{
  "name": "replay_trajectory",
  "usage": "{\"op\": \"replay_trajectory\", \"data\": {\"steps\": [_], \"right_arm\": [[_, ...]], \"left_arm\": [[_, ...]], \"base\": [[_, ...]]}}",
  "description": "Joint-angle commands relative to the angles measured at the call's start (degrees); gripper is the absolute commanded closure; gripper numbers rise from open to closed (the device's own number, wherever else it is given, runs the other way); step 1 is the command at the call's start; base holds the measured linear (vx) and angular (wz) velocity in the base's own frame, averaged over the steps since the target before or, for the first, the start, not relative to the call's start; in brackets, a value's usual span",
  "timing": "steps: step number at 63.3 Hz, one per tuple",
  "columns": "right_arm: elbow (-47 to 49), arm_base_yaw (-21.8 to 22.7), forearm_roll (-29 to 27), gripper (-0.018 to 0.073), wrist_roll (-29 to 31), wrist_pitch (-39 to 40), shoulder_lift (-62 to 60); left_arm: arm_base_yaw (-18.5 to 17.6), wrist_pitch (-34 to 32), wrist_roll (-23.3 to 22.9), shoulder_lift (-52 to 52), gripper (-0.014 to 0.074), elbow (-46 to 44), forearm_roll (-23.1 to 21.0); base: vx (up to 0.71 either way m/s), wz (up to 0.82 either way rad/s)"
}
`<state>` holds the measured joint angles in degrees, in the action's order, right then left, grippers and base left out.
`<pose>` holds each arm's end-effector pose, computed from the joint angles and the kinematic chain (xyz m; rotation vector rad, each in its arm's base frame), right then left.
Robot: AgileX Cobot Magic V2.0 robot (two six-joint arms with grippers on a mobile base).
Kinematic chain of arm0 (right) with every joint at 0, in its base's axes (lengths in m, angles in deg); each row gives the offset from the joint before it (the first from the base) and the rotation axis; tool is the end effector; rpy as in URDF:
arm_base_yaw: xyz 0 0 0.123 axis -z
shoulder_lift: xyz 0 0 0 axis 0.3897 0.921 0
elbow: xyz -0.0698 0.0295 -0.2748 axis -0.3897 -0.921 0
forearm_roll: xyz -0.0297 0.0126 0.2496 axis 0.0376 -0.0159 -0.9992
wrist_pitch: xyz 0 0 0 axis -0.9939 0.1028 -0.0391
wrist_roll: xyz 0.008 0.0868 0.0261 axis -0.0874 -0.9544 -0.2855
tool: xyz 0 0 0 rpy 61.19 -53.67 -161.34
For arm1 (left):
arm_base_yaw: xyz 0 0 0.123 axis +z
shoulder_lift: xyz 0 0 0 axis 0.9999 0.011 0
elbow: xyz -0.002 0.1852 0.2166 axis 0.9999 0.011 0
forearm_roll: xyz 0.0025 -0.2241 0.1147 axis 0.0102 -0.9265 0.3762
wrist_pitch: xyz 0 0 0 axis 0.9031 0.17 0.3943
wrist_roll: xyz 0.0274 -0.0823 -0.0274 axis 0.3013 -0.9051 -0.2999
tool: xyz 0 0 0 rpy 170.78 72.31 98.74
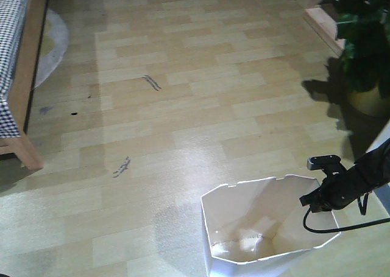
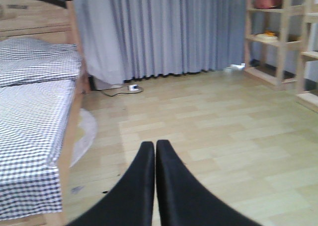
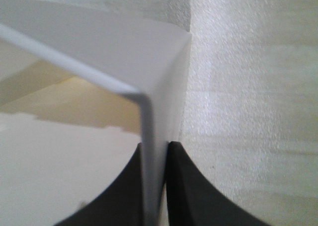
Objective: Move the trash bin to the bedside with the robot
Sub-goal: 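Carry the bin in the right gripper toward the bed and curtains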
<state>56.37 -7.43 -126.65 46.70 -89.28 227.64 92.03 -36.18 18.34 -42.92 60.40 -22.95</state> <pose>0.3193 -0.0668 -0.0782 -0.2449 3.0179 0.3213 0.0559 0.0031 0.1936 -0.0541 1.6120 0.0271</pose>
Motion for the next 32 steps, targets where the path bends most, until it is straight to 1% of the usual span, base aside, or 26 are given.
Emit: {"op": "replay_trajectory", "data": {"steps": [1, 16, 32], "right_arm": [[0.46, 0.22, -1.4, 0.0564, -0.24, -7.41, -4.48], [0.46, 0.22, -1.4, 0.0564, -0.24, -7.41, -4.48], [0.46, 0.22, -1.4, 0.0564, -0.24, -7.41, -4.48]], "left_arm": [[0.0, -4.14, -0.25, -0.26, 0.0603, -1.19, -0.26], [0.0, -4.14, -0.25, -0.26, 0.0603, -1.19, -0.26], [0.0, -4.14, -0.25, -0.26, 0.0603, -1.19, -0.26]], "base": [[0.16, 0.39], [0.18, 0.29], [0.21, 0.13]]}}
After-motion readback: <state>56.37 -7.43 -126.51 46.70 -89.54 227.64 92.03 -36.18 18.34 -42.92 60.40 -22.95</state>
